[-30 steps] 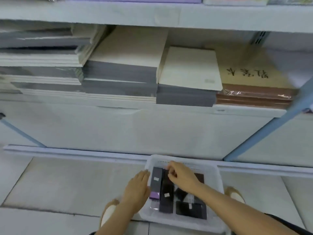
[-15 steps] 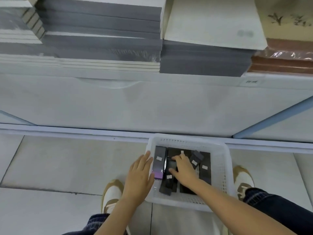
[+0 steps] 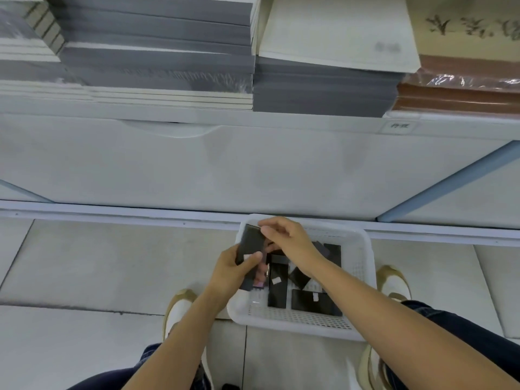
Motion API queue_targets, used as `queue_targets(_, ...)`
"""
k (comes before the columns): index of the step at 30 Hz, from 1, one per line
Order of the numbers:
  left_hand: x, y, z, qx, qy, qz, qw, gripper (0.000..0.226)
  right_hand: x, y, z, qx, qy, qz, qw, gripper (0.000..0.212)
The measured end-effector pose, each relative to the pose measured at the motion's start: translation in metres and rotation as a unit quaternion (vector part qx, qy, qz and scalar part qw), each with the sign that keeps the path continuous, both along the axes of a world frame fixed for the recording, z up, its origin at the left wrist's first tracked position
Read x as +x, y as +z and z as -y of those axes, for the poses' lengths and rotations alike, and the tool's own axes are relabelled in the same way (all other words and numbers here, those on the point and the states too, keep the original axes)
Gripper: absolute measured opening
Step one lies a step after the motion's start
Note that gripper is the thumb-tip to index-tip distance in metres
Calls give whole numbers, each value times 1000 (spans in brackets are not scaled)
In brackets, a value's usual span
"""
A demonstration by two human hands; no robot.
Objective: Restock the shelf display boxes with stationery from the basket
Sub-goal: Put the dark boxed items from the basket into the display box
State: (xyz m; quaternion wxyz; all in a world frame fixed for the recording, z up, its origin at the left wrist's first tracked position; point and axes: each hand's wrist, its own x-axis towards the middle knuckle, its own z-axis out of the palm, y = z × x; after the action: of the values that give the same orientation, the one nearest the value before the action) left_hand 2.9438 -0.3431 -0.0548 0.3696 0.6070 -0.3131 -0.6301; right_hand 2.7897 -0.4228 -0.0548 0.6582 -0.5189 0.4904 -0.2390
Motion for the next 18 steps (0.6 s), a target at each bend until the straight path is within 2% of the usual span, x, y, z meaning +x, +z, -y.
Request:
queue_targets(1,6,0,0,-3,28,29,999,14,3,-4,-2,12,-27,-12,999,16)
queue_targets(3,19,-6,-2,6,86,73,994,12,5,-20,-10,42,-53,-105,992,23)
queue_targets(5,29,-12,-4,20,122,67,990,14,8,-38,-21,86,-19,-203,975,34)
queue_targets(6,31,-15,-5,26,123,67,990,14,12,-45,-27,103,-3,-218,970,36)
queue_targets(9,28,-23,-9,40,86,96,991,10,25,-57,-37,94,-19,-224,970,27)
queue_targets(13,29,-28,-10,26,59,102,993,10,35,-66,-37,121,-97,-220,963,40)
queue_targets(18,29,-28,-9,23,52,110,992,10,45,-68,-32,128,-87,-237,959,26)
